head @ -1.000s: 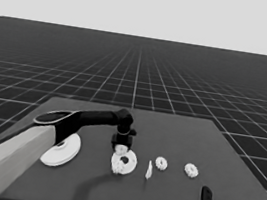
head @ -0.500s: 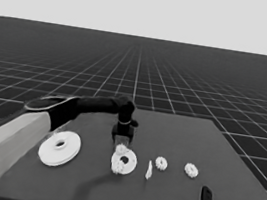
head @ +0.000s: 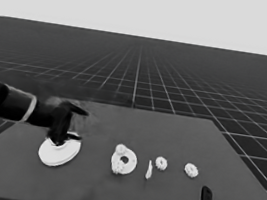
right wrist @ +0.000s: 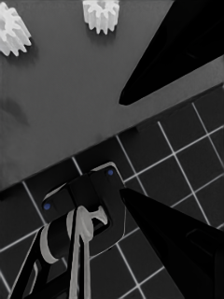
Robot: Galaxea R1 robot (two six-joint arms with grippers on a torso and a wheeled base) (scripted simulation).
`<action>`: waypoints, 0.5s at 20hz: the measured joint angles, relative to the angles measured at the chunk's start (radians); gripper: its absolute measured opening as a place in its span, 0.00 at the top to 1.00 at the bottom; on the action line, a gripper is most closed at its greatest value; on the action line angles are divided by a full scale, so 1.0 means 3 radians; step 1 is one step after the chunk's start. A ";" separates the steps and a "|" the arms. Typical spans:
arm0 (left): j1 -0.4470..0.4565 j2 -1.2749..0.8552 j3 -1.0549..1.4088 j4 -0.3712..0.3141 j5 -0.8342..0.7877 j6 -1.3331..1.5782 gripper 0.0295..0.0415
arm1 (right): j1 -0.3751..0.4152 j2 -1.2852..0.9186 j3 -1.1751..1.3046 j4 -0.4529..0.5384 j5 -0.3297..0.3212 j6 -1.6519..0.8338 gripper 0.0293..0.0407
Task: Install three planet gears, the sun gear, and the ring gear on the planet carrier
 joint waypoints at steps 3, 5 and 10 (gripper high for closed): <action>-0.0126 -0.0575 0.0545 0.0053 -0.0270 0.0578 0.25 | 0.0000 0.0000 0.0000 0.0000 0.0000 0.0000 0.19; -0.0147 -0.0667 0.0635 0.0062 -0.0315 0.0674 0.25 | 0.0000 0.0000 0.0000 0.0000 0.0000 0.0000 0.19; -0.0159 -0.0710 0.0677 0.0067 -0.0337 0.0722 0.25 | 0.1207 0.1184 -0.2715 0.1776 -0.0739 0.1581 0.18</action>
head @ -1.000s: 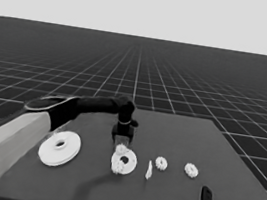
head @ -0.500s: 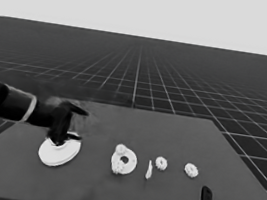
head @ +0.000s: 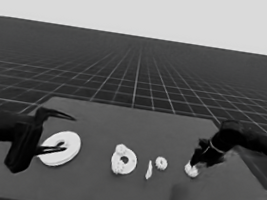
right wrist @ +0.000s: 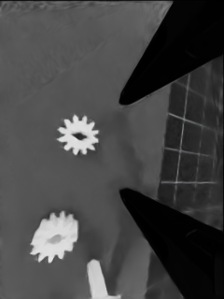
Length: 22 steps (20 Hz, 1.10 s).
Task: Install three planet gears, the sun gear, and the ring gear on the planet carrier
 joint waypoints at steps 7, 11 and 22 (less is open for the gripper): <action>-0.0001 -0.0003 0.0003 0.0000 -0.0002 0.0004 0.25 | -0.0266 0.0390 -0.0795 -0.0114 0.0057 0.0044 0.19; -0.0001 -0.0003 0.0003 0.0000 -0.0002 0.0004 0.25 | -0.0632 0.0551 -0.1104 -0.0327 0.0326 -0.0037 0.19; -0.0001 -0.0003 0.0003 0.0000 -0.0002 0.0004 0.25 | -0.0669 0.0577 -0.1155 -0.0351 0.0364 -0.0051 0.83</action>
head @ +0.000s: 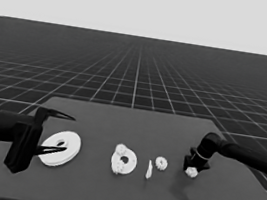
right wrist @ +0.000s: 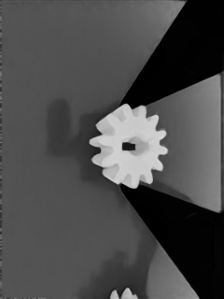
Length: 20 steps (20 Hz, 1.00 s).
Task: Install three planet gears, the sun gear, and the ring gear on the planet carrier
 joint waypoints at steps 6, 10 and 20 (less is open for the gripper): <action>0.0000 0.0000 0.0000 0.0000 0.0000 0.0000 0.25 | 0.0406 -0.0194 0.0382 0.0260 -0.0340 0.0114 0.83; 0.0000 0.0000 0.0000 0.0000 0.0000 0.0000 0.25 | 0.0640 -0.0237 0.0459 0.0419 -0.0493 0.0130 0.83; 0.0000 0.0000 0.0000 0.0000 0.0000 0.0000 0.25 | 0.0674 0.1982 0.0087 0.0298 -0.0803 0.1960 0.83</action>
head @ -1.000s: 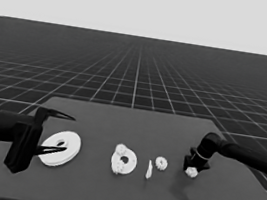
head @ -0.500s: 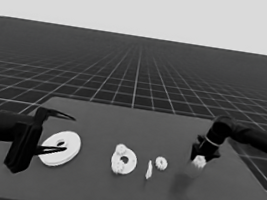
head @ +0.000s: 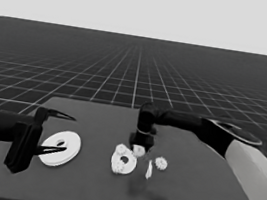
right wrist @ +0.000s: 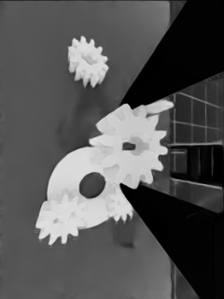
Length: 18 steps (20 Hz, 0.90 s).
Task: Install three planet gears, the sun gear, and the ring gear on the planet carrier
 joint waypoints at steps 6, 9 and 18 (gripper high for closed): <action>0.0000 0.0000 0.0000 0.0000 0.0000 0.0000 0.25 | -0.0343 0.0181 -0.0359 -0.0322 0.0109 -0.0151 0.83; 0.0000 0.0000 0.0000 0.0000 0.0000 0.0000 0.25 | -0.0486 0.0220 -0.0490 -0.0448 0.0174 -0.0224 0.83; 0.0000 0.0000 0.0000 0.0000 0.0000 0.0000 0.25 | -0.0516 0.0231 -0.0525 -0.0479 0.0192 -0.0243 0.20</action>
